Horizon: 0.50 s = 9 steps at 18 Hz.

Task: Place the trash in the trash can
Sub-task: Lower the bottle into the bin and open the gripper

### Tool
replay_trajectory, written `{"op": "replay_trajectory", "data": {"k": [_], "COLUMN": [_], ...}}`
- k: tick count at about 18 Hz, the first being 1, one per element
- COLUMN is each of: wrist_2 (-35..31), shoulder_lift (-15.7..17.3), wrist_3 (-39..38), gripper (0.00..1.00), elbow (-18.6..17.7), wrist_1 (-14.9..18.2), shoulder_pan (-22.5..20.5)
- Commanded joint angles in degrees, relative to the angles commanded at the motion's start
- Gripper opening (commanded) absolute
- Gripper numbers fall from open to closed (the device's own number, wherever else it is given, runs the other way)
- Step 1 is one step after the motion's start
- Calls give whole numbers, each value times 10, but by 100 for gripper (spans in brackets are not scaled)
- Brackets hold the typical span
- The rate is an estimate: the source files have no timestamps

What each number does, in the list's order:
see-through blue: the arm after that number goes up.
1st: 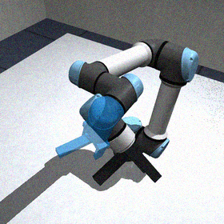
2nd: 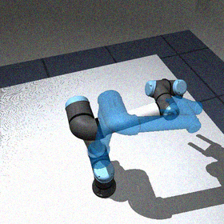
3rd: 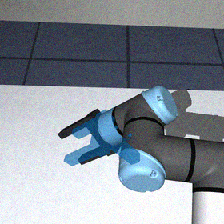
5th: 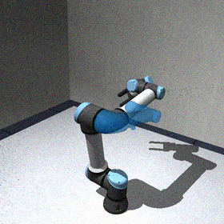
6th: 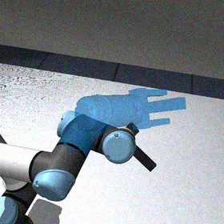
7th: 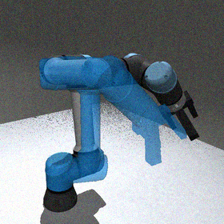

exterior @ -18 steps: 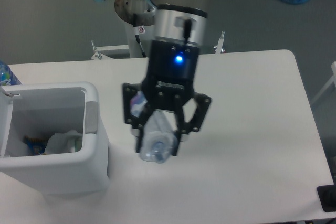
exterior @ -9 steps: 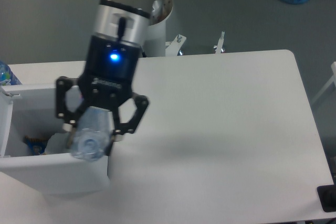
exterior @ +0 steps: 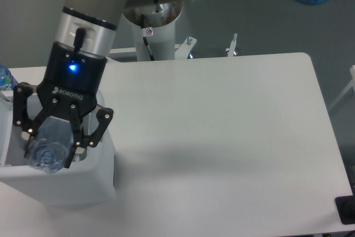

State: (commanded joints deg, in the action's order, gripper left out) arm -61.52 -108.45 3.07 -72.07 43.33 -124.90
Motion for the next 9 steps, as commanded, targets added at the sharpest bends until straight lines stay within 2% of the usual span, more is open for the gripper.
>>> {"op": "replay_trajectory", "data": {"k": [5, 9], "wrist_2": [0, 0], "shoulder_lift": [-15, -26], "wrist_3": [3, 7], "gripper": [49, 49], "elbow": [-3, -5], "wrist_1": [-25, -28], "shoulder_pan": [9, 18]}}
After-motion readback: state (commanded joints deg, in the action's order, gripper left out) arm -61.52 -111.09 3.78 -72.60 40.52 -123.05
